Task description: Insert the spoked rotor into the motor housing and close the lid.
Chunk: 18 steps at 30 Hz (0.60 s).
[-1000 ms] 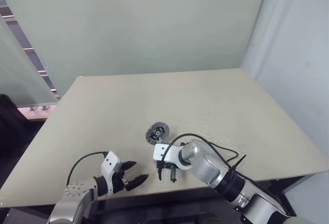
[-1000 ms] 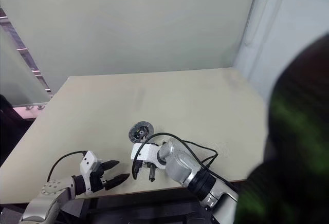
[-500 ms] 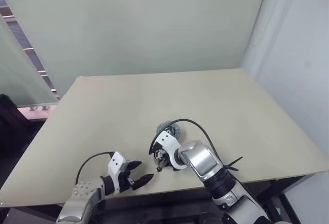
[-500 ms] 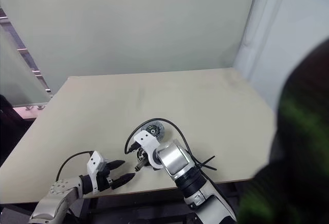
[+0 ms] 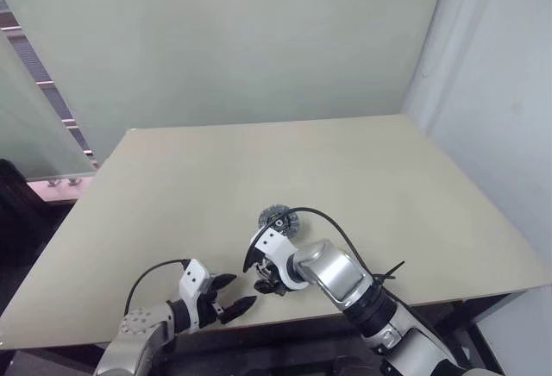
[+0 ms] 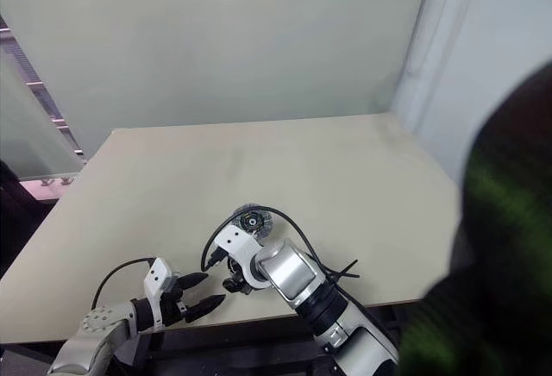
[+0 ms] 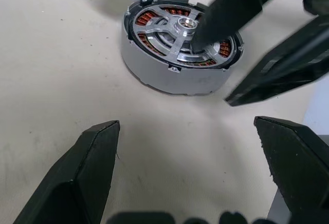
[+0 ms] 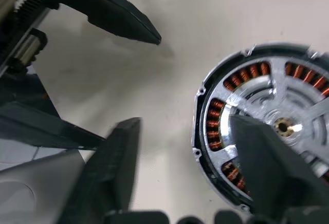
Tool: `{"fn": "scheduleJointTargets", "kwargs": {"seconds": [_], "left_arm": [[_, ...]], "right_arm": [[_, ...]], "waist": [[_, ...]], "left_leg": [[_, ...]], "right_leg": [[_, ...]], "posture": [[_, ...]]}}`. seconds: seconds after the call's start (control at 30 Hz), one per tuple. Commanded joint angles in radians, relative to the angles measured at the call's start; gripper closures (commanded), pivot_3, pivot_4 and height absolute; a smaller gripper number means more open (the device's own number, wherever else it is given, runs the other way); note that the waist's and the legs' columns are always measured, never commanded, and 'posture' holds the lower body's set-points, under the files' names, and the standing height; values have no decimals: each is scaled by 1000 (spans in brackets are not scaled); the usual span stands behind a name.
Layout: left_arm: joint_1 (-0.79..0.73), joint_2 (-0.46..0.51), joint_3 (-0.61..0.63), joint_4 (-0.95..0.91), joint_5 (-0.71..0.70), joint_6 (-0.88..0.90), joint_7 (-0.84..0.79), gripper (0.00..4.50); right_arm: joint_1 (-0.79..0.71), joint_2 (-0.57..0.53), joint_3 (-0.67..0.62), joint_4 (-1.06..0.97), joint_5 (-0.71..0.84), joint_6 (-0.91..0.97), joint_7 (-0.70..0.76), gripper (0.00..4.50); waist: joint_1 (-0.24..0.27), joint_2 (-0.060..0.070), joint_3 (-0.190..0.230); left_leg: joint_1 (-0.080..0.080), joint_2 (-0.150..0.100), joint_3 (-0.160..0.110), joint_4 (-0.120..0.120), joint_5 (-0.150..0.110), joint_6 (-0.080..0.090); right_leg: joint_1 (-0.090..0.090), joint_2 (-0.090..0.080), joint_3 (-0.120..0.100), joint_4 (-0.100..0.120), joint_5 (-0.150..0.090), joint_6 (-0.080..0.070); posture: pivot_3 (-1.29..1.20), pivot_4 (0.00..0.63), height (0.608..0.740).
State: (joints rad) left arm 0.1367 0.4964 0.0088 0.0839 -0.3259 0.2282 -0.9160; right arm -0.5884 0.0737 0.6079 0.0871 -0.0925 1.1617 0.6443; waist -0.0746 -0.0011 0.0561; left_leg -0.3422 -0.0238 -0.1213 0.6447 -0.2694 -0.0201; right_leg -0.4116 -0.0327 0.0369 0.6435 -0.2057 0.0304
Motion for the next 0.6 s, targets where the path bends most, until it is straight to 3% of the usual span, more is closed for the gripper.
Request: {"fn": "scheduleJointTargets", "kwargs": {"seconds": [0.03,0.23,0.37,0.6], "left_arm": [[-24,10,10,-5,3,-14,2,0],[-30,12,8,-2,4,-12,-1,0],[-34,16,8,-2,5,-9,-2,0],[-31,20,7,-18,4,-3,2,0]], "right_arm": [[-47,-19,13,-69,31,-17,10,144],[-174,-190,139,-154,87,-29,170,44],[-249,-352,285,-188,39,-173,272,44],[-296,-473,448,-131,-74,-439,378,44]], "waist": [[0,0,0],[0,0,0],[0,0,0],[-1,0,0]], "left_leg": [[0,0,0,0,0,0],[0,0,0,1,0,0],[0,0,0,-1,0,0],[0,1,0,-1,0,0]], "right_leg": [[0,0,0,0,0,0],[0,0,0,0,0,0],[0,0,-1,-1,0,0],[0,0,-1,-2,0,0]], "posture": [[0,0,740],[0,0,740],[0,0,740],[0,0,740]]}}
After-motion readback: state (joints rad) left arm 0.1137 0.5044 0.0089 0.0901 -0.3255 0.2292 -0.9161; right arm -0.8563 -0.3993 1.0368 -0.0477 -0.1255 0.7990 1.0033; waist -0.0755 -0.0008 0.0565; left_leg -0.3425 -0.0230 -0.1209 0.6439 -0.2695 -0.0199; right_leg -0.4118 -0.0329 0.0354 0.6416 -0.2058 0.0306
